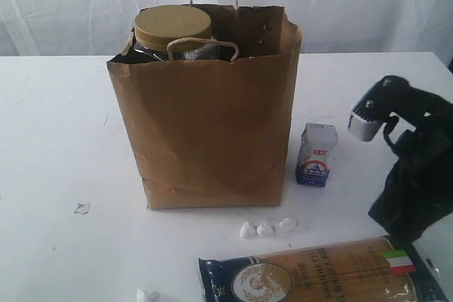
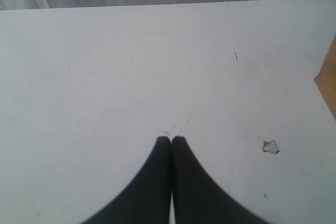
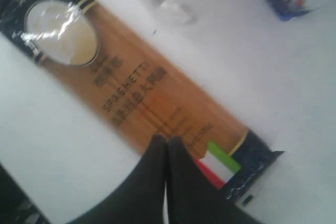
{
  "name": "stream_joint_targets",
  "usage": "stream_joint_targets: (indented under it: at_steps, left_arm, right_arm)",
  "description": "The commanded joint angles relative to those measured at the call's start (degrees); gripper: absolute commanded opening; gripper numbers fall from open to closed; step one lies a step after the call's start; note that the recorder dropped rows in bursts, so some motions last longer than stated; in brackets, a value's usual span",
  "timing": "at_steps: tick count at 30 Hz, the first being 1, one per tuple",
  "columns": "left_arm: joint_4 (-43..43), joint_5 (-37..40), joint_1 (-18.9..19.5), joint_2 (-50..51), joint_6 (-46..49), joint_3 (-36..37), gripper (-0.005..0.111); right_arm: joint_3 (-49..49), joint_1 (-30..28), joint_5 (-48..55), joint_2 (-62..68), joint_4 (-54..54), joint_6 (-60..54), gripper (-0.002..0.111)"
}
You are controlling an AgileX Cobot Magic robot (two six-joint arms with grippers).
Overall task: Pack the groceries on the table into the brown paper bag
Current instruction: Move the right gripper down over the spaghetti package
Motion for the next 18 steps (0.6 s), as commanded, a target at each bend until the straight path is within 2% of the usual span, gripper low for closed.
stream_joint_targets:
  at_steps: [1, 6, 8, 10, 11, 12, 13, 15, 18]
  left_arm:
    - [-0.59, -0.21, 0.07, -0.39, -0.21, 0.13, 0.0]
    - [-0.59, -0.21, 0.07, -0.39, -0.21, 0.13, 0.0]
    - [-0.59, -0.21, 0.07, -0.39, -0.21, 0.13, 0.0]
    - [-0.59, -0.21, 0.07, -0.39, -0.21, 0.13, 0.0]
    - [-0.59, -0.21, 0.07, -0.39, -0.21, 0.13, 0.0]
    - [-0.59, -0.21, 0.07, -0.39, -0.21, 0.13, 0.0]
    - [-0.59, -0.21, 0.07, -0.39, -0.21, 0.13, 0.0]
    - [-0.59, -0.21, 0.07, -0.39, -0.21, 0.13, 0.0]
    - [-0.59, -0.21, 0.07, -0.39, -0.21, 0.13, 0.0]
  right_arm:
    - [-3.09, 1.5, 8.99, 6.72, -0.82, -7.94, 0.0]
    - [-3.26, 6.25, 7.29, 8.24, -0.82, -30.65, 0.001]
    - [-3.26, 8.66, 2.46, 8.84, -1.3, -33.71, 0.011]
    - [-3.26, 10.0, -0.56, 10.12, -1.65, -33.01, 0.029]
    - [-3.26, 10.36, 0.29, 11.69, -1.54, -28.57, 0.048]
    - [-3.14, 10.36, 0.53, 12.48, -1.26, -24.49, 0.06]
    - [-2.52, 10.36, -1.01, 13.58, -0.98, -18.61, 0.085]
    - [-2.16, 10.36, -6.16, 14.27, -0.86, -17.19, 0.105]
    - [-2.16, 10.36, -10.23, 14.27, 0.58, -16.44, 0.105]
